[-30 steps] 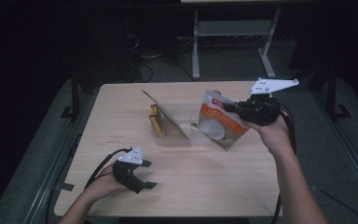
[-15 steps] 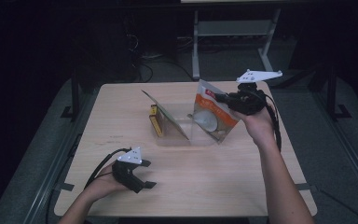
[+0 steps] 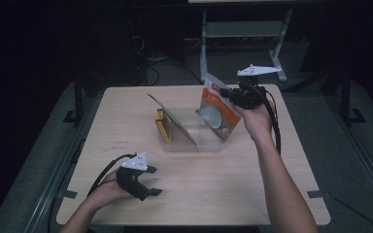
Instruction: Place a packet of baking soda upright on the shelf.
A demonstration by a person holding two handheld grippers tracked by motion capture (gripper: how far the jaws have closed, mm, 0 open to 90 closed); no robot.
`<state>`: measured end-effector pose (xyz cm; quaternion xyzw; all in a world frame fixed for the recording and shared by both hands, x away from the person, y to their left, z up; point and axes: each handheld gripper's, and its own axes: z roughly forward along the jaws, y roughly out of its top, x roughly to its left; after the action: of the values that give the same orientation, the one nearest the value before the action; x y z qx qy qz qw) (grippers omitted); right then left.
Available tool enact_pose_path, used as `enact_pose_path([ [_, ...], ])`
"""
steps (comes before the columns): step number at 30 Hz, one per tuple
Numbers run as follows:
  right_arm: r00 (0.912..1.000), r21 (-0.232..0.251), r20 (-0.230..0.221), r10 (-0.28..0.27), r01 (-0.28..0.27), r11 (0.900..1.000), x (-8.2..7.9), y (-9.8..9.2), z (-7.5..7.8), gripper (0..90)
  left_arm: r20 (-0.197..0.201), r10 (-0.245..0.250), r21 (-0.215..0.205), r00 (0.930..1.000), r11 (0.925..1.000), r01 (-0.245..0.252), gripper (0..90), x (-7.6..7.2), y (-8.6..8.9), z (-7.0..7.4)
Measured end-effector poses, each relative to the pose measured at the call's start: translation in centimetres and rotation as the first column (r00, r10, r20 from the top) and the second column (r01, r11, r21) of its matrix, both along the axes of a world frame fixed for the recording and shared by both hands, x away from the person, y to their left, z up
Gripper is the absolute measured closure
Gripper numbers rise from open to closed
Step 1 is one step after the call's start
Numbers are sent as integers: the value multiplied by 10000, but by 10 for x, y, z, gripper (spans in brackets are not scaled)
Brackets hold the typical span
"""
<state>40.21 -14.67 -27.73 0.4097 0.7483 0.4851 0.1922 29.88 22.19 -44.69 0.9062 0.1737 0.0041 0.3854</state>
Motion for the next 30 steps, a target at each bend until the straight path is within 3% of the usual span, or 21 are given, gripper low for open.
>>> enact_pose_path([
  [6,9992,2,-140,-369,369,9993,9,3,-10,900,6,25,-36,10000,10000,-25,150,0,0,0],
  [24,9962,-547,-864,-132,85,9985,24,12,-41,900,-46,-81,95,10000,9999,82,150,1,0,-1],
  [30,9959,-713,-897,-95,31,9975,28,15,-44,898,-7,-22,214,10000,9998,23,149,1,-1,-3],
])
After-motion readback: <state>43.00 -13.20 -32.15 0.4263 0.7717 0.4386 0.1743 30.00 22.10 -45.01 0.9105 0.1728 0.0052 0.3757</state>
